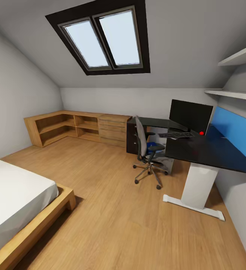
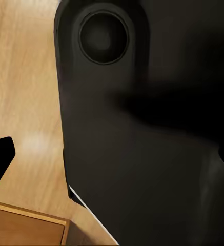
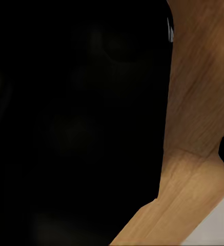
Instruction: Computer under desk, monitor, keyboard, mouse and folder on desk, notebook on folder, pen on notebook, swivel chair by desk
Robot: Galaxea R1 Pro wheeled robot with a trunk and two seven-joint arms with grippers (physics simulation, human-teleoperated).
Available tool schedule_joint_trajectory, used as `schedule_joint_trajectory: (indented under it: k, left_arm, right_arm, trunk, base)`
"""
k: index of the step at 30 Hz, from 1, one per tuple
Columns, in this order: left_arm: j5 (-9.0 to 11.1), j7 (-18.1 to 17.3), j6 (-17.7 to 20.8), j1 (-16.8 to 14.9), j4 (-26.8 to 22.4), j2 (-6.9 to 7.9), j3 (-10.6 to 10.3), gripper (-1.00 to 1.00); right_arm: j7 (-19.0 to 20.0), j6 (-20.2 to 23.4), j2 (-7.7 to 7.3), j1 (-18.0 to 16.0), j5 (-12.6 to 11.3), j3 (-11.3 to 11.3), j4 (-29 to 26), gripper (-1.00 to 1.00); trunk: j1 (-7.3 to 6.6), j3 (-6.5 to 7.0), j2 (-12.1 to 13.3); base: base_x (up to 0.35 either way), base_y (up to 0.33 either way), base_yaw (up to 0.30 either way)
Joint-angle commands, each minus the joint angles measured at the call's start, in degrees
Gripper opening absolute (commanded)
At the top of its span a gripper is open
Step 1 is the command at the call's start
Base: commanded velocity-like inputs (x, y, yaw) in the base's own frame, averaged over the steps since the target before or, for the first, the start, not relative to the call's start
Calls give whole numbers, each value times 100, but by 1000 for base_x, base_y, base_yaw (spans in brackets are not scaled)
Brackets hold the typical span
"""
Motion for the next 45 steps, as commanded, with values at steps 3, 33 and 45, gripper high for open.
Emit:
schedule_joint_trajectory:
  k: [3, 33, 45]
  left_arm:
    - [-98, -7, 97, 98, -41, -98, -46, 100]
    - [-47, 26, 167, 166, -167, -238, -48, 100]
    - [-44, 33, 165, 166, -170, -165, -29, 100]
  right_arm:
    - [-21, 67, 61, -99, 14, 3, 64, 100]
    - [-3, 74, 176, -215, -15, -19, 61, 100]
    - [0, 62, 176, -212, -9, -26, 61, 100]
  trunk:
    - [0, -3, -1]
    - [-615, 500, 1122]
    - [-878, 716, 1603]
  base:
    - [0, 0, 0]
    - [0, 0, 0]
    - [0, 0, 0]
